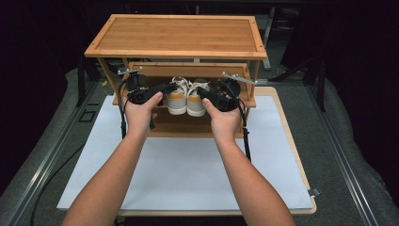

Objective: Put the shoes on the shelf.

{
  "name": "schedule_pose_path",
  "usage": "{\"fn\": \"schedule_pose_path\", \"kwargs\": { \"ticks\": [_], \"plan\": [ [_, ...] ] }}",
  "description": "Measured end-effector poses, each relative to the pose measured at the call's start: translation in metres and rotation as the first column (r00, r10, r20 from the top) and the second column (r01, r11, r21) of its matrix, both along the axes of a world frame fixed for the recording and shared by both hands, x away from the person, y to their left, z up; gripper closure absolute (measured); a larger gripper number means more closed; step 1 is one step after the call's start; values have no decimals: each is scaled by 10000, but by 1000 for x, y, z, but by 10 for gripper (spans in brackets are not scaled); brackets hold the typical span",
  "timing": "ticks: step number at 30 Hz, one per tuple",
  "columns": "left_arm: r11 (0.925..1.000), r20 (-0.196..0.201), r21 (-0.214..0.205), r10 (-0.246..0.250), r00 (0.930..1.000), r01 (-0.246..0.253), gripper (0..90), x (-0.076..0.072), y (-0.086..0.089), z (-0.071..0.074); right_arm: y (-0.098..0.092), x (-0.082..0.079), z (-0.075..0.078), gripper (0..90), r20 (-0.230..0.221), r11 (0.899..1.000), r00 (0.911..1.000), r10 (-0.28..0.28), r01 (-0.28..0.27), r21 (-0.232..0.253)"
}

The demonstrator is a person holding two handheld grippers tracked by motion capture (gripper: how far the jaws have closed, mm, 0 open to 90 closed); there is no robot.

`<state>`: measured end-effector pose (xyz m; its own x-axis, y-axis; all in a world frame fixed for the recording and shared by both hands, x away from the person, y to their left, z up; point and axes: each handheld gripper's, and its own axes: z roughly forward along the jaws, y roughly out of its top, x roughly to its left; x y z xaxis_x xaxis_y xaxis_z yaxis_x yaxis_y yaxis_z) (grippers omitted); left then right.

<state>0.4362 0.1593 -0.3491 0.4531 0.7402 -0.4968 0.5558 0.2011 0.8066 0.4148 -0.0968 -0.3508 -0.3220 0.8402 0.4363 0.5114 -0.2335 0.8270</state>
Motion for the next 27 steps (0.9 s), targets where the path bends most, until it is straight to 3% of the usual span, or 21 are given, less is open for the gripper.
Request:
{"fn": "schedule_pose_path", "kwargs": {
  "ticks": [10, 17, 22, 25, 27],
  "plan": [
    [9994, 208, 168, -322, 9993, 318, 411, -5, 0, 6, 2, -7, 12, 496, 410, 9995, 9987, 298, -303, 112],
    [9985, 498, 258, -487, 9976, 475, 396, -18, -1, 14, 7, -19, 20, 496, 745, 9980, 9953, 613, -598, -219],
    [9987, 798, 386, -356, 9962, 326, 401, -26, 5, 17, 1, -25, 22, 522, 944, 9973, 9945, 445, -387, -624],
    [9980, 853, 585, -268, 9960, 218, 487, -29, 10, 16, -5, -28, 22, 613, 958, 9974, 9943, 464, -409, -590],
    [9969, 694, 732, -353, 9970, 302, 591, -29, 14, 11, -9, -28, 20, 692, 899, 9974, 9950, 434, -381, -604]
  ]
}}
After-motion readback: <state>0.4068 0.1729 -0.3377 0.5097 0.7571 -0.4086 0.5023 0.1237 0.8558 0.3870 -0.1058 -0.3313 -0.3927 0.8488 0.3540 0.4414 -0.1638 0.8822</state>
